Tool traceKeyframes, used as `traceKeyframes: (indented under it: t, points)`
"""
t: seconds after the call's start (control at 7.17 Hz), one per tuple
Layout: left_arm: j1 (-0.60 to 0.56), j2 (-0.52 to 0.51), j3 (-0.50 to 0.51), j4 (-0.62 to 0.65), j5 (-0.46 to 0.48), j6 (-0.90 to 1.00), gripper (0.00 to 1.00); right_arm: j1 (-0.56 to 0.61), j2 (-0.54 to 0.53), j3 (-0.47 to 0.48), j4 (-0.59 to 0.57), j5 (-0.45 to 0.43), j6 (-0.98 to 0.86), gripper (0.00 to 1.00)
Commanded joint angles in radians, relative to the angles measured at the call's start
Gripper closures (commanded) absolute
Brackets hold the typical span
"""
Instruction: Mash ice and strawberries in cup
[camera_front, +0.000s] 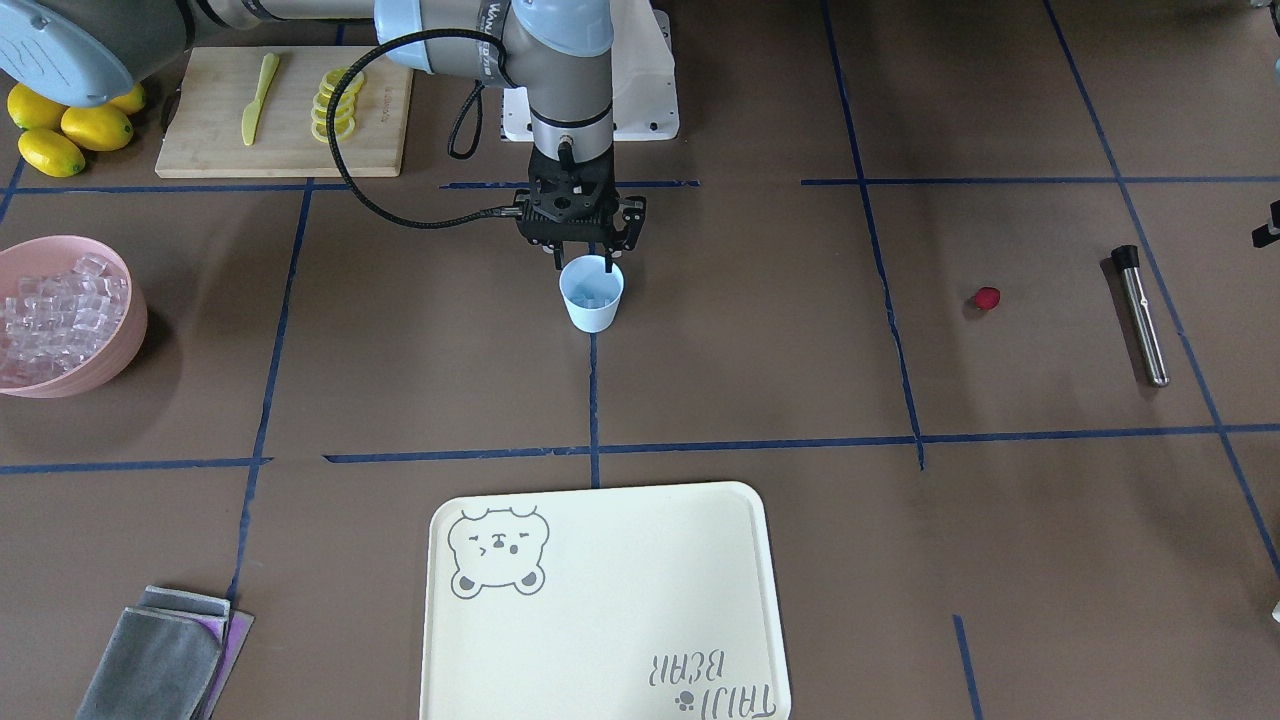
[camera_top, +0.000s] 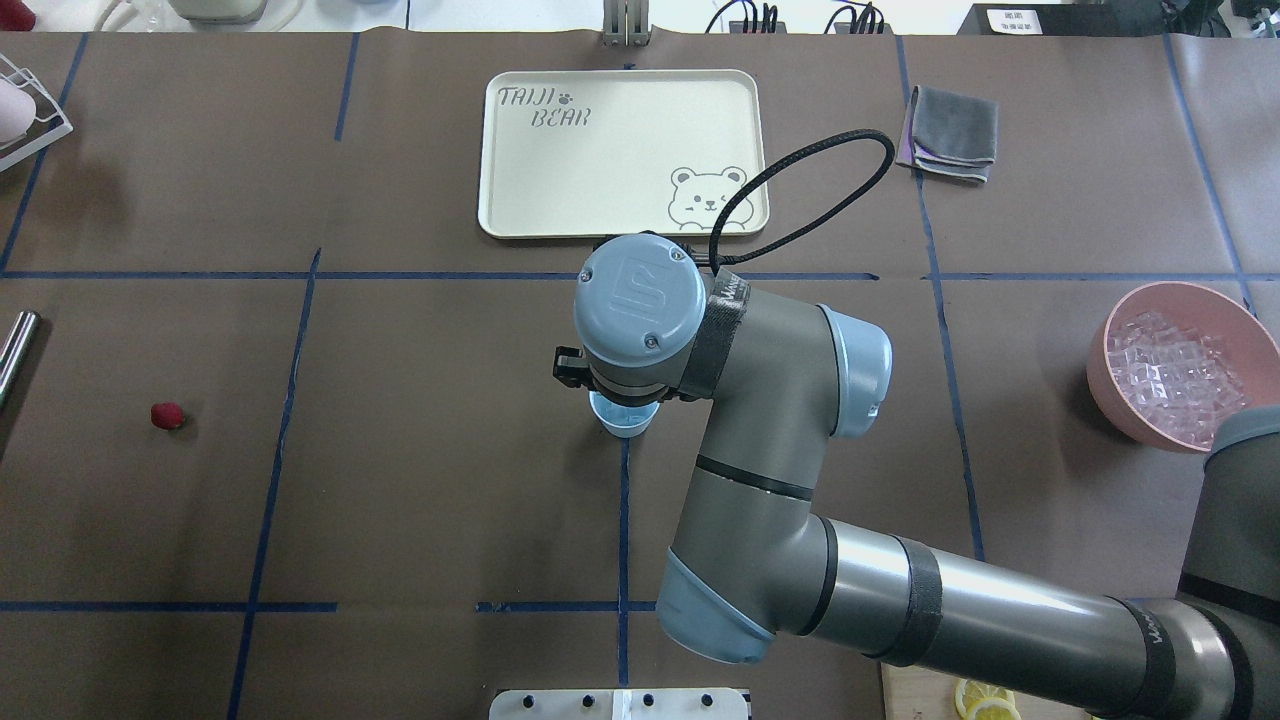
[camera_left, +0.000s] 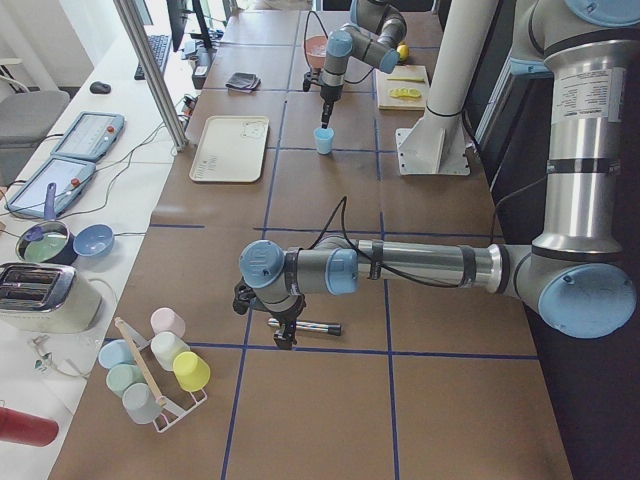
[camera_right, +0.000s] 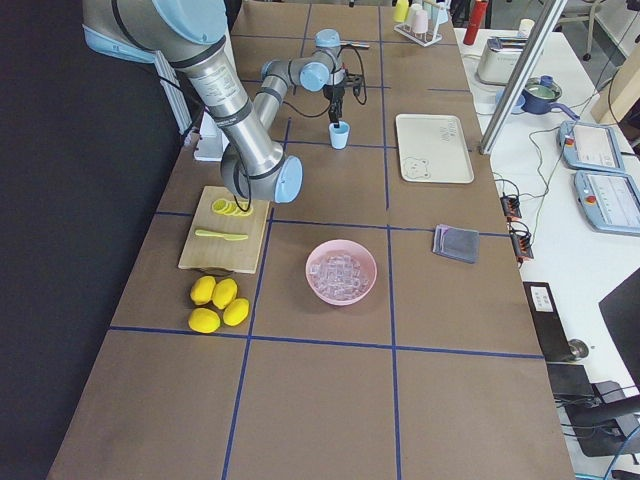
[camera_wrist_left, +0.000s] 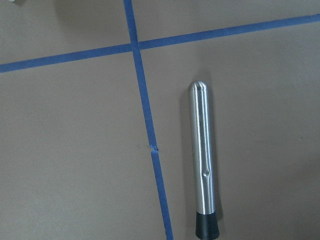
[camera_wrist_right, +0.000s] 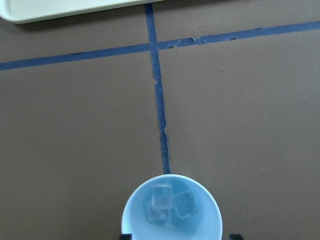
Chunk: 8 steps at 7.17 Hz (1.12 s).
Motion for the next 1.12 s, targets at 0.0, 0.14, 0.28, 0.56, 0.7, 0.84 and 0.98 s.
traceKeyframes:
  t: [0.0, 0.14, 0.28, 0.56, 0.7, 0.84, 0.98]
  points:
    - [0.000, 0.000, -0.002, 0.000, 0.000, 0.000, 0.00, 0.000, 0.000, 0.002, 0.001, 0.000, -0.006, 0.01]
    - [0.000, 0.001, -0.028, 0.003, 0.002, 0.000, 0.00, 0.048, -0.005, 0.028, -0.001, 0.017, -0.018, 0.01]
    - [0.000, 0.001, -0.029, 0.003, 0.012, 0.000, 0.00, 0.119, -0.031, 0.030, -0.002, 0.064, -0.091, 0.01]
    - [0.000, -0.005, -0.036, 0.003, 0.012, -0.003, 0.00, 0.324, -0.150, 0.092, -0.002, 0.237, -0.308, 0.01]
    - [0.000, -0.008, -0.025, 0.005, 0.020, -0.004, 0.00, 0.434, -0.236, 0.131, -0.002, 0.328, -0.499, 0.01]
    - [0.000, -0.006, -0.028, 0.002, 0.032, -0.004, 0.00, 0.557, -0.331, 0.134, 0.001, 0.418, -0.693, 0.01]
    - [-0.002, -0.028, -0.028, -0.006, 0.032, -0.004, 0.00, 0.669, -0.415, 0.142, -0.004, 0.462, -0.874, 0.01]
